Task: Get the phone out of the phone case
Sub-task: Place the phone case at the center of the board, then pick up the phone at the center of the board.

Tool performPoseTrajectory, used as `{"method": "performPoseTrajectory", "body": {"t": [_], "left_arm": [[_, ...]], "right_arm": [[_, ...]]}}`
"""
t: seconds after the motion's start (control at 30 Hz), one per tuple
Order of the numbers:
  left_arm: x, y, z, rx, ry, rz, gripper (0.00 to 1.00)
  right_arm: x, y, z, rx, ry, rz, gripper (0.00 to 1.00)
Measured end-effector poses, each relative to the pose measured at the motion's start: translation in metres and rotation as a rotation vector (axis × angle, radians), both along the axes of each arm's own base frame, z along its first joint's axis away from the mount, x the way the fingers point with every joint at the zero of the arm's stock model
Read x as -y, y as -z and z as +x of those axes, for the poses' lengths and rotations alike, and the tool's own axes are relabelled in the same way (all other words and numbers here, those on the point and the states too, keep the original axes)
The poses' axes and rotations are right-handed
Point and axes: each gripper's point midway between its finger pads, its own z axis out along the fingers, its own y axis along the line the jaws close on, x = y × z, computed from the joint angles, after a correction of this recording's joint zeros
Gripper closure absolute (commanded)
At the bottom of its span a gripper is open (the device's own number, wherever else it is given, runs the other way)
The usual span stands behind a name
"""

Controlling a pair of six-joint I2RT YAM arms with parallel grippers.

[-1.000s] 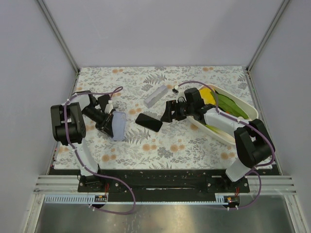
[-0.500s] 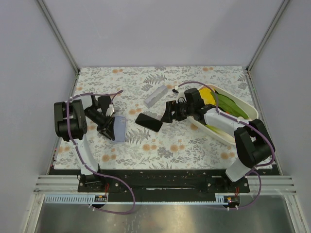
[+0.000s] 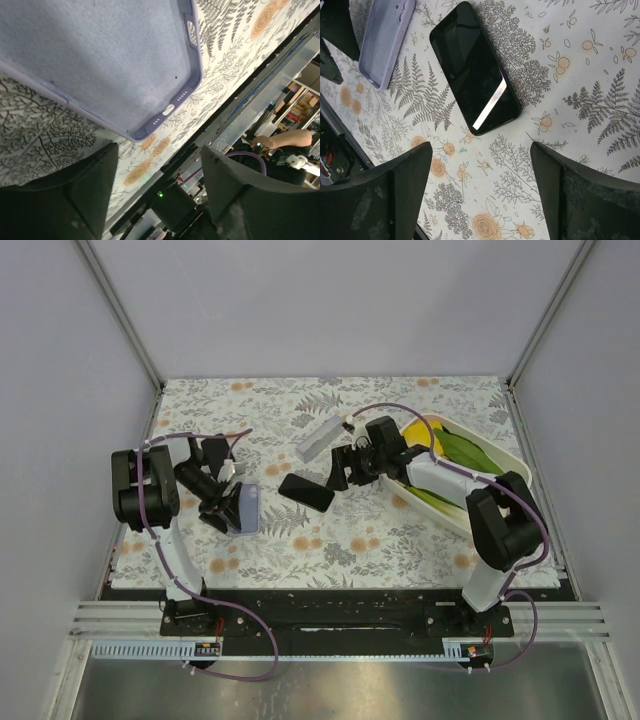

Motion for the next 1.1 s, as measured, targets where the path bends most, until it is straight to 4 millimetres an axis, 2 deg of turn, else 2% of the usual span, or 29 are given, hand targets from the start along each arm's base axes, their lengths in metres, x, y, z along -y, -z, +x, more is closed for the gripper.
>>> {"method": "performPoseTrajectory", "body": {"t": [0.1,0.2,0.3,0.5,0.6,0.67,0.7,0.9,1.1], "left_arm": [[-0.002,-0.005,0.001,0.021,0.001,0.018,0.09],[-0.01,-0.008,0.012,0.116,0.016,0.066,0.01],[-0.017,-0.017,0.028,0.244,0.021,0.115,0.01],[-0.033,-0.063,0.066,0.565,-0.028,0.245,0.01],[-0.04,-0.087,0.085,0.704,-0.075,0.303,0.01],[-0.044,-0.094,0.094,0.744,-0.101,0.326,0.01],[-0.046,-0.094,0.098,0.747,-0.113,0.337,0.01],[-0.056,-0.072,0.128,0.647,-0.249,0.394,0.01],[-0.051,-0.054,0.159,0.556,-0.402,0.463,0.01]], "right_arm": [[-0.006,0.003,0.002,0.013,-0.02,-0.035,0.11],[-0.012,0.005,0.004,0.036,-0.043,-0.073,0.11],[-0.015,0.005,0.004,0.063,-0.066,-0.104,0.1],[-0.008,0.007,0.007,0.105,-0.077,-0.181,0.08],[-0.003,0.0,0.014,0.151,-0.072,-0.215,0.07],[0.001,-0.01,0.017,0.189,-0.067,-0.233,0.07],[0.001,-0.016,0.018,0.209,-0.068,-0.236,0.01],[0.007,-0.049,0.021,0.316,-0.041,-0.249,0.0],[0.016,-0.065,0.027,0.368,0.012,-0.271,0.0]]}}
